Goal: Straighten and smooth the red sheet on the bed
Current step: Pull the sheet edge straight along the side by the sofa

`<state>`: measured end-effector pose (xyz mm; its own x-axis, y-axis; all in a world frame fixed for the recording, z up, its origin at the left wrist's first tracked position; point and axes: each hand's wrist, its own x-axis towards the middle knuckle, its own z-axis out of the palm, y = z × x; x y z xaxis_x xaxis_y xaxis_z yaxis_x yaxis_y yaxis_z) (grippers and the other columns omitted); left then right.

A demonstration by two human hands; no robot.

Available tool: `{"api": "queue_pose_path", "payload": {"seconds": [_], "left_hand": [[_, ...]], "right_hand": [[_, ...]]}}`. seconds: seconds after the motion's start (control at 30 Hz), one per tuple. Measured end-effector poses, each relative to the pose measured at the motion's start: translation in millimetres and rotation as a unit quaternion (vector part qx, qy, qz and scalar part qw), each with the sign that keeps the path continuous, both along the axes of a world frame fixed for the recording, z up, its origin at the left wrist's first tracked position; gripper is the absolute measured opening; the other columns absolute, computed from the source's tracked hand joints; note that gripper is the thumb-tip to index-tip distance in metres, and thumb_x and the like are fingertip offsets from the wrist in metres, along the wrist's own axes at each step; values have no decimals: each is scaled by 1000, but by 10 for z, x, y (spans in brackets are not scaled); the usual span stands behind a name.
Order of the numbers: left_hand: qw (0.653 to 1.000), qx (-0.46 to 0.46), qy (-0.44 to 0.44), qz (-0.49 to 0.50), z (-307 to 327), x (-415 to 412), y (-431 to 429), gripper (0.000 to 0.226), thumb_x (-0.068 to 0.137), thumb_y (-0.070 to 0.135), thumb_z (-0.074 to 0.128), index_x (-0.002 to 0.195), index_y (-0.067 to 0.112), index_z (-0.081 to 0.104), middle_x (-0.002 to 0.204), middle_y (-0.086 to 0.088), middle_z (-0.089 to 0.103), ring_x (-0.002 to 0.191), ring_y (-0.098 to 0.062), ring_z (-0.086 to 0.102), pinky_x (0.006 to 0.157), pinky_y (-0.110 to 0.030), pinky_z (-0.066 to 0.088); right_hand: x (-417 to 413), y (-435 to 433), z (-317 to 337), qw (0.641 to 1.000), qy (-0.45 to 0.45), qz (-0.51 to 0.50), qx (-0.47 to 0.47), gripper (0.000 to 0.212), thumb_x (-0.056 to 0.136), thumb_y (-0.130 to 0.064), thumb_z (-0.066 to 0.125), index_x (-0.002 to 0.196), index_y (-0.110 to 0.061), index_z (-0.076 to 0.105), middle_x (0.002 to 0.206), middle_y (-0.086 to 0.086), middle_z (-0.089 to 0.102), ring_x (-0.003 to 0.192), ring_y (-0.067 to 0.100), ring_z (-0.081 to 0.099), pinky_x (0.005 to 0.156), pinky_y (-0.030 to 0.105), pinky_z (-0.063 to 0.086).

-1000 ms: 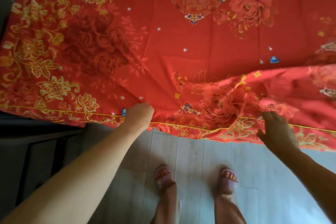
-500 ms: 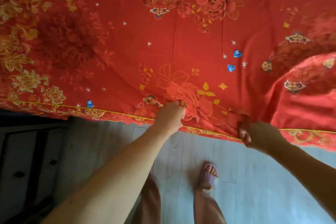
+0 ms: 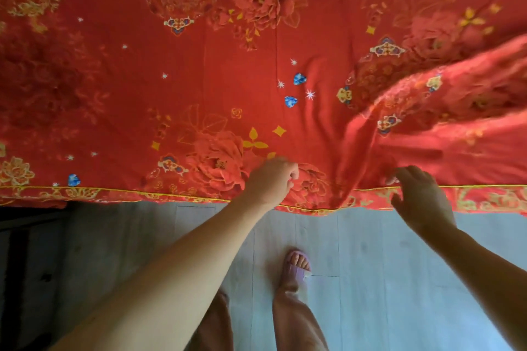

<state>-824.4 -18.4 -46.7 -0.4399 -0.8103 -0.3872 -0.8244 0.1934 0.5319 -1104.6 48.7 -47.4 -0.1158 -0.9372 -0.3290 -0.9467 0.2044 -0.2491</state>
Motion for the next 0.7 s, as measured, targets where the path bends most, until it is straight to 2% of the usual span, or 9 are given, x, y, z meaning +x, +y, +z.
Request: {"api": "queue_pose_path", "payload": {"seconds": [0.07,0.17,0.27,0.37,0.43,0.5,0.6,0.7], "left_hand": [[1000,6,11,-12,-35,-329,-40,16,81,8,65,97,13,67,102,-7,65,93,-25,63,81,-39,52],[999,-3,31,-18,-62,-701,-136,18,80,9,67,97,14,68,102,-7,64,94,-26,63,85,-39,50],[998,-6,50,-40,-53,-1037,-206,18,80,9,68,97,14,68,103,-6,64,96,-24,62,86,-37,50],[994,6,76,-77,-40,-1372,-191,17,79,4,67,95,9,70,97,-9,65,89,-26,63,82,-36,51],[991,12,83,-100,-43,-1569,-143,17,79,4,68,95,8,70,96,-11,65,87,-27,63,79,-37,51],[990,9,70,-126,-83,-1712,-51,19,77,8,69,96,9,70,98,-10,64,89,-28,63,81,-38,51],[987,-18,6,-157,-115,-1911,87,26,74,19,73,99,10,67,104,-10,60,95,-30,60,84,-41,50],[987,-41,-58,-142,-105,-2058,161,26,77,19,72,99,10,62,103,-10,62,96,-30,60,81,-41,51]], "right_hand": [[-245,31,4,999,28,-18,2,39,68,0,70,104,-13,62,102,14,60,95,41,55,77,47,51],[-509,-46,-31,998,40,-45,-8,29,72,0,68,97,-15,65,109,14,62,94,41,56,75,44,51],[-703,-123,-67,998,50,-16,26,27,66,-9,77,88,-20,66,119,13,62,94,39,59,73,41,51],[-818,-154,-75,997,59,40,19,23,60,-15,83,75,-19,67,98,10,69,84,36,62,69,39,51],[-844,-169,-60,996,52,66,5,20,59,-17,83,69,-18,67,78,6,68,76,33,63,67,38,51],[-864,-140,-61,997,34,71,-7,19,58,-17,83,66,-18,66,70,4,65,71,32,63,64,36,50],[-998,-45,-43,996,2,90,-6,20,61,-21,81,74,-20,66,76,3,65,76,32,64,68,37,50],[-1357,81,-55,996,17,89,-15,34,61,-26,82,91,-21,67,90,5,66,85,33,63,73,42,50]]}}
